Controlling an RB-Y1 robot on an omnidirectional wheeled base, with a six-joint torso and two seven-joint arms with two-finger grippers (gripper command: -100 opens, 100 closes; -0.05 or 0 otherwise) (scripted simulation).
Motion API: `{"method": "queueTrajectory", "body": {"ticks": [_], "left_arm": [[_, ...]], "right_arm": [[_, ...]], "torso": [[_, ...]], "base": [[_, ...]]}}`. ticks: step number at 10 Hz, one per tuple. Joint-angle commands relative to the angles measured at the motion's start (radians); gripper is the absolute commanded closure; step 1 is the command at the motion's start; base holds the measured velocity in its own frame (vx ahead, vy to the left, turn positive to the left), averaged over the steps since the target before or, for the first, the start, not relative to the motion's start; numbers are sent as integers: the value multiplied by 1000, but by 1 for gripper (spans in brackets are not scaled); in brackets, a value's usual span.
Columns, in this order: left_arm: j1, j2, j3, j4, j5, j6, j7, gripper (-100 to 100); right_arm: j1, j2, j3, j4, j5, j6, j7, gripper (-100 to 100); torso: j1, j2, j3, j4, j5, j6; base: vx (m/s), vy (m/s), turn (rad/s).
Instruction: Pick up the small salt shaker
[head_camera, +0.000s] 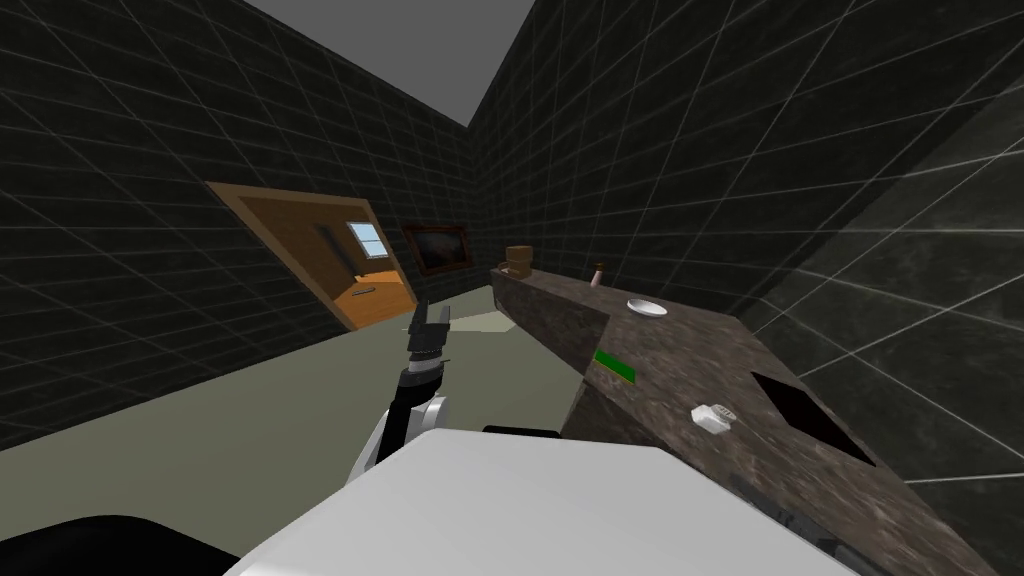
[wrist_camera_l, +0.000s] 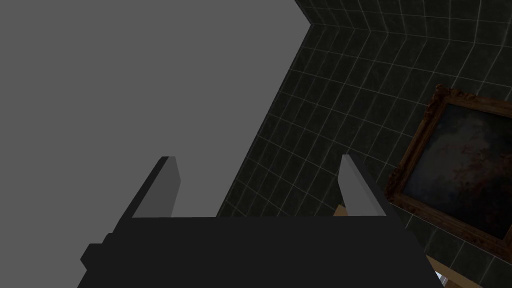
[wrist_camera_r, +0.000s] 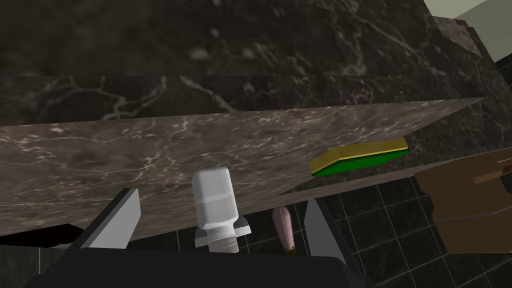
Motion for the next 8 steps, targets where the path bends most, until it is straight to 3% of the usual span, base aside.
{"method": "queueTrajectory", "body": {"ticks": [1,2,4,5,8], "left_arm": [[0,0,0,0,0,0,0,0],[0,0,0,0,0,0,0,0],[0,0,0,0,0,0,0,0],[0,0,0,0,0,0,0,0],[0,0,0,0,0,0,0,0]], "right_arm": [[50,-50,-19,17,4,33,2,-100],[62,-61,-19,17,4,33,2,-100],[128,-130,-41,48,7,65,3,-100],[128,-130,-41,48,7,65,3,-100],[216,-223,-72,87,11,106,5,-100]], "torso": [[0,0,0,0,0,0],[0,0,0,0,0,1],[0,0,0,0,0,0],[0,0,0,0,0,0],[0,0,0,0,0,0]], "base": [[44,18,243],[49,6,162],[39,5,285],[33,2,78],[44,5,247]]}}
